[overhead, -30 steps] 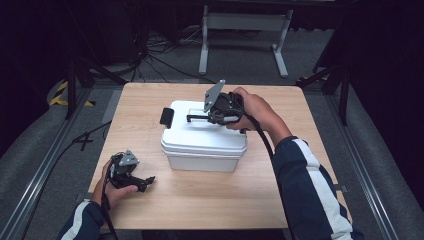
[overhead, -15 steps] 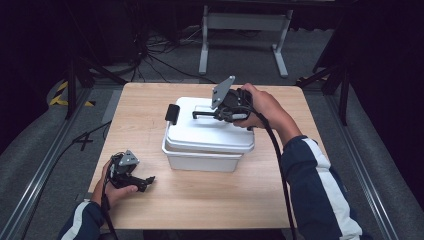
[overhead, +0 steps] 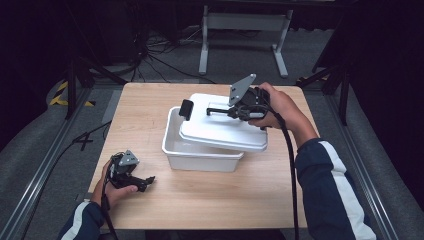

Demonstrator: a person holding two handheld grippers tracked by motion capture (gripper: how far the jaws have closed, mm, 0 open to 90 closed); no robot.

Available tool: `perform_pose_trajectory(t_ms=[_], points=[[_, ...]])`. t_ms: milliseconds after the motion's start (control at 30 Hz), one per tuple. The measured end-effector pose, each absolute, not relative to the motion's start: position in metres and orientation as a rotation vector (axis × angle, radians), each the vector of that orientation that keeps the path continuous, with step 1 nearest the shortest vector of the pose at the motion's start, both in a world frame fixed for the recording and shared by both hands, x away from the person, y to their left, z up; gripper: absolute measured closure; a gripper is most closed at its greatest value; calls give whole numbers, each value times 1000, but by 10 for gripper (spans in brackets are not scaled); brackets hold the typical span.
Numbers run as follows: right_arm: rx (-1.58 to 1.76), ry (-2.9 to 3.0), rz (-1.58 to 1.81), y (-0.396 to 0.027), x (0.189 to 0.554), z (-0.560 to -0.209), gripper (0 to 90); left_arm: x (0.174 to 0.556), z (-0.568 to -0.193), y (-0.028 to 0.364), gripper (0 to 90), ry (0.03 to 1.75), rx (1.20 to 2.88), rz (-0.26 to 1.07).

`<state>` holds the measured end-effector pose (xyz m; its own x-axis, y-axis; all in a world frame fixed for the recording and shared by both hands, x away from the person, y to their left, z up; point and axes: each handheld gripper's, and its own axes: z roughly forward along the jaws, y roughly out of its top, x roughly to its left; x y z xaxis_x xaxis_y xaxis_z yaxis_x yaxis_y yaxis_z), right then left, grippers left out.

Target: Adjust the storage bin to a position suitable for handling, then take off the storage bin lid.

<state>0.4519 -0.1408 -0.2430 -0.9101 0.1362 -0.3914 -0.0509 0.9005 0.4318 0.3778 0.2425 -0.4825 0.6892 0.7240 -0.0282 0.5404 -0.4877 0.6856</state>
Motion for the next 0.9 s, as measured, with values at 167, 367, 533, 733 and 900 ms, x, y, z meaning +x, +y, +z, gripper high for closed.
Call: perform_pose_trajectory(t_ms=[167,367,533,733,900], points=[[87,2635,623,-155,449,-240,843,378,-482,242,4,963,2214,346],[108,2625,626,-174,446,-241,843,378,-482,242,4,963,2214,346],[151,2616,633,-193,442,-240,843,378,-483,242,4,964,2213,346],[187,2588,633,-219,435,-235,843,378,-482,243,4,960,2218,341],[230,2579,636,-245,430,-235,843,378,-483,243,5,961,2219,342]])
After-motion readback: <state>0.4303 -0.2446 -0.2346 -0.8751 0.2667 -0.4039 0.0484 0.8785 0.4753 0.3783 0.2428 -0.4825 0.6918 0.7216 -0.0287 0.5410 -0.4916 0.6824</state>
